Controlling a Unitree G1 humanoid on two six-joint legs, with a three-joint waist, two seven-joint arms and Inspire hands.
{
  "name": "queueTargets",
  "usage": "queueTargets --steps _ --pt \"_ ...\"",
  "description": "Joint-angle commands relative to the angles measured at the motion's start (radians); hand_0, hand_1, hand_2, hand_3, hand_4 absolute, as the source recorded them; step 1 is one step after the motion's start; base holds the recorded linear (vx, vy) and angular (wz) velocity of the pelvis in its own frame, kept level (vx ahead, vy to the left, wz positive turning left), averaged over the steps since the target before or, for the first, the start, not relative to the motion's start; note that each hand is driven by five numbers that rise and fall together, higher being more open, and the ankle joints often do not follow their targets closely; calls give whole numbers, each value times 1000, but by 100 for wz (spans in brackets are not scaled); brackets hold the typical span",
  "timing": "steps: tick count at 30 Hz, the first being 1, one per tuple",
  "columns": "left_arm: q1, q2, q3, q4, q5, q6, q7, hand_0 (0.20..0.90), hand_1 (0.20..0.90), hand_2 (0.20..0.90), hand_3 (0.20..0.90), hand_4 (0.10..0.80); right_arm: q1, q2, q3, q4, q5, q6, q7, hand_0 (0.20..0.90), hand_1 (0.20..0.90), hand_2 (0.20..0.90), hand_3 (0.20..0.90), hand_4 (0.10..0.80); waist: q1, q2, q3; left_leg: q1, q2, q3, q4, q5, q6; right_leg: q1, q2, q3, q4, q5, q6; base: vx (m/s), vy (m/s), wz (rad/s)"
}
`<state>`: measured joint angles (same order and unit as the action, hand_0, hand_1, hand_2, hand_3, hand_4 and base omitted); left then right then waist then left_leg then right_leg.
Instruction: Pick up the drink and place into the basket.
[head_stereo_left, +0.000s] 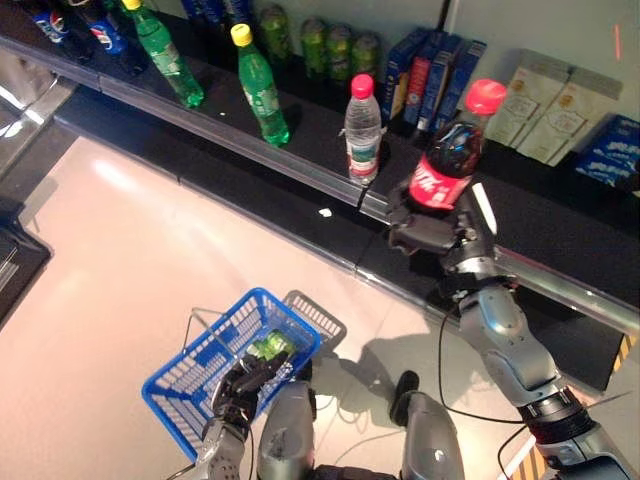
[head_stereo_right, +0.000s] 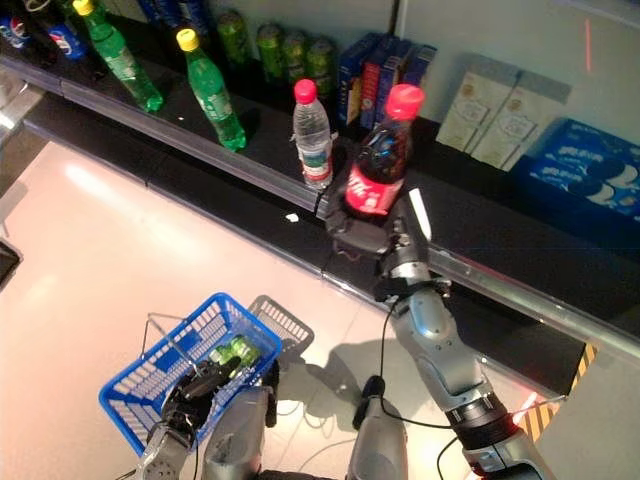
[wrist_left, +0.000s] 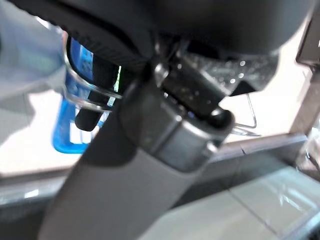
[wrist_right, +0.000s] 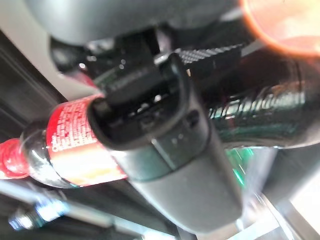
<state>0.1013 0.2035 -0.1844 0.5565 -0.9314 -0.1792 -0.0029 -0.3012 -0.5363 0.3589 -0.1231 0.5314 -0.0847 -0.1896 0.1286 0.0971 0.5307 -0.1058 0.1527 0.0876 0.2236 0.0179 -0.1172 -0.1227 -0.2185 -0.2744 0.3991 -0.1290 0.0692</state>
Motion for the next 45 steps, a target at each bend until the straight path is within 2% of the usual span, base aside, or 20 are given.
queueTargets --steps 1,6,16,23,30,36,40,45 --pt "46 124 -8 -294 3 -112 -116 300 300 300 200 100 -102 61 23 -195 24 -98 74 300 300 300 200 100 39 -31 -189 -61 3 -62 58 117 -18 128 1 -23 -88 11 -30 13 16 18" --pt "50 163 -40 -437 -24 -74 -183 300 300 300 200 100 -158 99 104 -166 24 -78 46 300 300 300 200 100 94 -22 -188 -65 -19 -105 53 116 -17 154 -8 -66 -98 11 -29 13 7 28" --pt "64 236 -73 -650 -76 -9 -333 300 300 300 200 100 -261 166 185 -27 -16 -45 -77 300 300 300 200 100 191 -12 -186 -84 -69 -182 49 101 -15 197 -24 -143 -127 24 -20 12 -18 26" --pt "6 294 -124 -829 -165 92 -597 300 300 300 200 100 -261 218 246 109 -35 -58 -128 300 300 300 200 100 228 3 -174 -104 -99 -219 66 77 -12 208 -39 -180 -121 22 -11 -2 -17 23" --pt "-86 300 -188 -908 -222 160 -698 300 300 300 200 100 -277 291 297 191 -33 -107 -112 300 300 300 200 100 234 7 -167 -110 -120 -236 59 64 -10 202 -44 -187 -127 29 -4 -15 3 3" --pt "-113 284 -217 -932 -225 198 -735 300 300 300 200 100 -281 328 312 244 -55 -88 -133 300 300 300 200 100 245 4 -168 -118 -134 -247 64 53 -6 201 -49 -195 -128 32 0 10 -9 9" --pt "-114 295 -208 -935 -234 199 -759 300 300 300 200 100 -275 343 317 309 -84 -67 -159 300 300 300 200 100 253 3 -163 -127 -140 -246 67 51 -5 197 -50 -198 -128 36 2 3 -8 2" --pt "-100 301 -163 -941 -277 214 -782 300 300 300 200 100 -232 364 290 493 -54 -32 -204 300 300 300 200 100 264 4 -155 -132 -145 -241 59 43 -3 191 -54 -209 -130 40 6 -15 -15 3"
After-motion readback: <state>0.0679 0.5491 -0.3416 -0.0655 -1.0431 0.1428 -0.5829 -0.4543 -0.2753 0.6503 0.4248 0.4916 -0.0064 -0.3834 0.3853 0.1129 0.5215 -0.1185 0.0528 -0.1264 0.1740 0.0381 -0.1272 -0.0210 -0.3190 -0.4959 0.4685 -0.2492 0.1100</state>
